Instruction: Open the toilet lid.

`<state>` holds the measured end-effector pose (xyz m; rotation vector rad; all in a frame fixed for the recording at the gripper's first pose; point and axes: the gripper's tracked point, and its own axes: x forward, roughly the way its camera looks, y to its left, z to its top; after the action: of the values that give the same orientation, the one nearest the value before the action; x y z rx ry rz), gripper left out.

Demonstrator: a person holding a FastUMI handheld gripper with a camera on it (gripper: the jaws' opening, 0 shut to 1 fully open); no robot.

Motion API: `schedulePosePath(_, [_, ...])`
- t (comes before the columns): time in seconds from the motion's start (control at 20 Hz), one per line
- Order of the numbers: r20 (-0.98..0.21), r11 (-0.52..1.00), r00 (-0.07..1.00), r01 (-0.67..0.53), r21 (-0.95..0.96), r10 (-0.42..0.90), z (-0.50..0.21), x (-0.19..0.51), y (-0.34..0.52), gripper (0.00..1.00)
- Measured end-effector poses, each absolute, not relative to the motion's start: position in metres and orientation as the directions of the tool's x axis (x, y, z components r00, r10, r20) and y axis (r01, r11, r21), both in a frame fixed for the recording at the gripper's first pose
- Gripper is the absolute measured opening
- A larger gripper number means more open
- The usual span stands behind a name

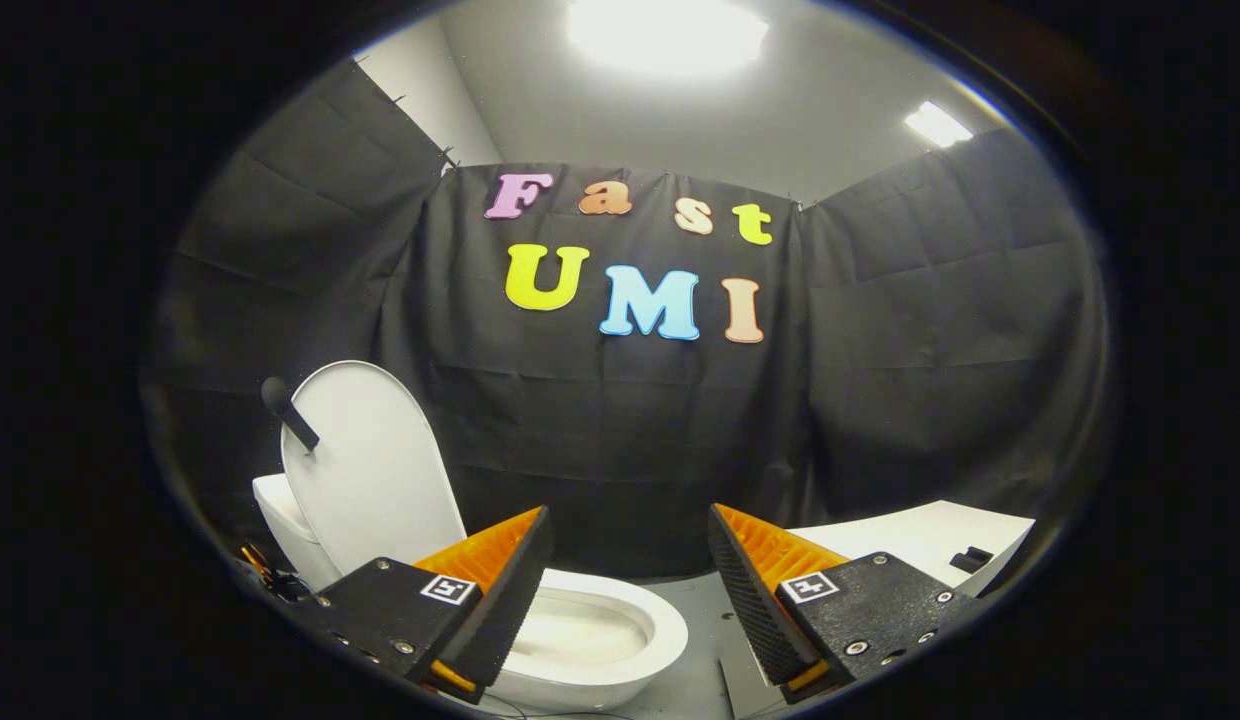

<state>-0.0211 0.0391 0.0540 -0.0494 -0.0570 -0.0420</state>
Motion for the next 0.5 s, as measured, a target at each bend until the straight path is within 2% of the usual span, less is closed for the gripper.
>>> schedulePosePath(0.5, [0.006,0.999,0.999,0.046,0.010,-0.046,0.015,-0.015,0.044,0.95])
